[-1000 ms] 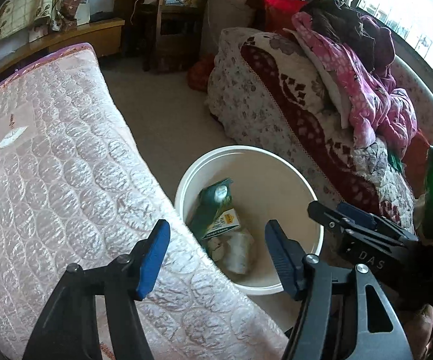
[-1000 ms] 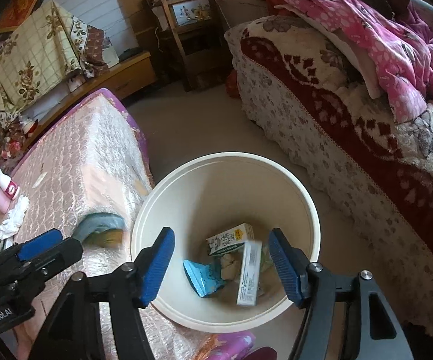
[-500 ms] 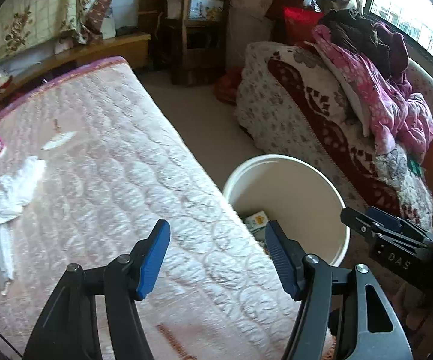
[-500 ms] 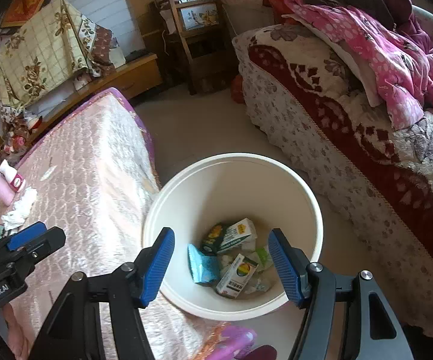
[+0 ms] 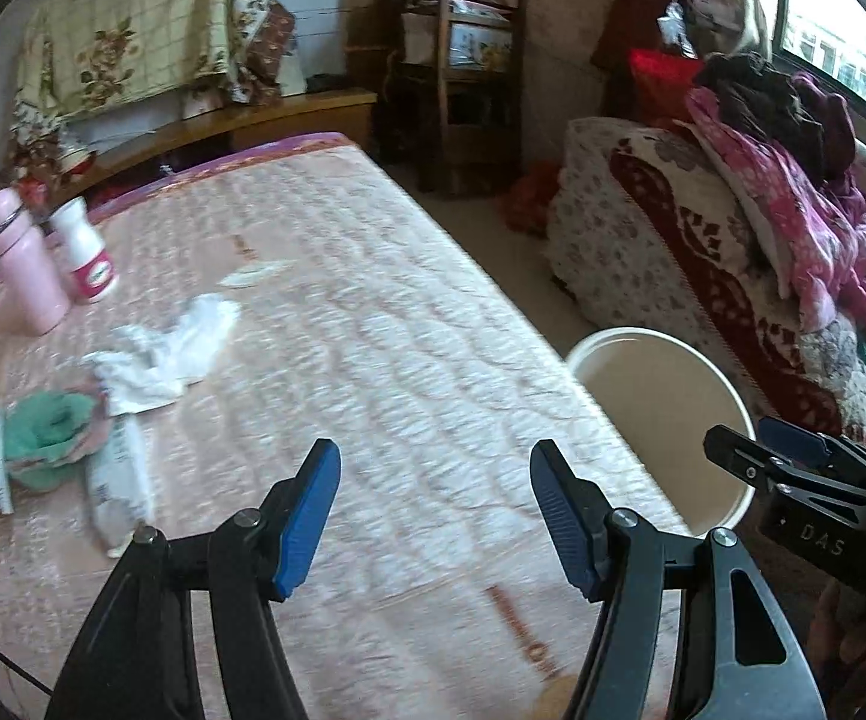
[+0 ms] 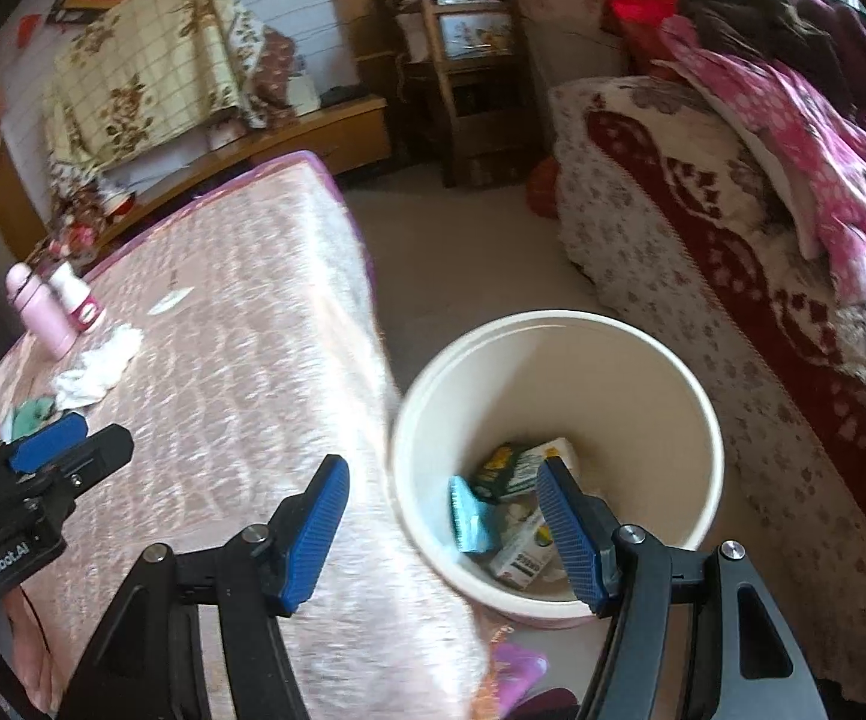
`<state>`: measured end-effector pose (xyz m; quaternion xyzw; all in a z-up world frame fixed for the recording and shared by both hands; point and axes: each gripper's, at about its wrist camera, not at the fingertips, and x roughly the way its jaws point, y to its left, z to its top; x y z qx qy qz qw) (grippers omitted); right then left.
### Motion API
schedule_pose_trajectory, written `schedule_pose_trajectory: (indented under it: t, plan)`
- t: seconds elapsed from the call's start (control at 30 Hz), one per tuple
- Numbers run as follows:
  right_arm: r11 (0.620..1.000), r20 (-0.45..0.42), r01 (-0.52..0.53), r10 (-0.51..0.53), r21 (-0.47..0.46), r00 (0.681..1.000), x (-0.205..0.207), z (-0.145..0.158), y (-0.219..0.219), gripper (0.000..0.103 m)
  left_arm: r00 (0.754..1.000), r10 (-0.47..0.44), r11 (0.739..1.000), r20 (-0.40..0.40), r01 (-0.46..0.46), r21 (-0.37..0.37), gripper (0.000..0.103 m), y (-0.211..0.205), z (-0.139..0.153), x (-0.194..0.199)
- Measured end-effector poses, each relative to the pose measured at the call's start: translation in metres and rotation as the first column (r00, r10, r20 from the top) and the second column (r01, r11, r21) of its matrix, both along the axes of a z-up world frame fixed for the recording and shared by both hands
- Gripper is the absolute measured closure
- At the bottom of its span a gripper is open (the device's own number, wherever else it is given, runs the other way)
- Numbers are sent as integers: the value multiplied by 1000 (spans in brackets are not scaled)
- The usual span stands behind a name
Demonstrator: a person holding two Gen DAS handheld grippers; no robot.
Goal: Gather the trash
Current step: 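Move both open tools back over the remaining trash on the bed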
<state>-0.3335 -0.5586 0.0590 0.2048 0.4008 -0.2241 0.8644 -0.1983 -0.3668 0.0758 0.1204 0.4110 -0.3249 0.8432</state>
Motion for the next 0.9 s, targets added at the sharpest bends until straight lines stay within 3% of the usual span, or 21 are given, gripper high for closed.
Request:
schedule_pose_trajectory:
  t: [0.53,0.9]
  plan:
    - [982,7,-189,189,16,982,59,8,84,34,979,201,979,23,-202,28,36,120,-4,51]
    - [950,-5,-310,310,23,951,93,9,139,34,918,395,918,-13,-394,47,36,199,-24,134]
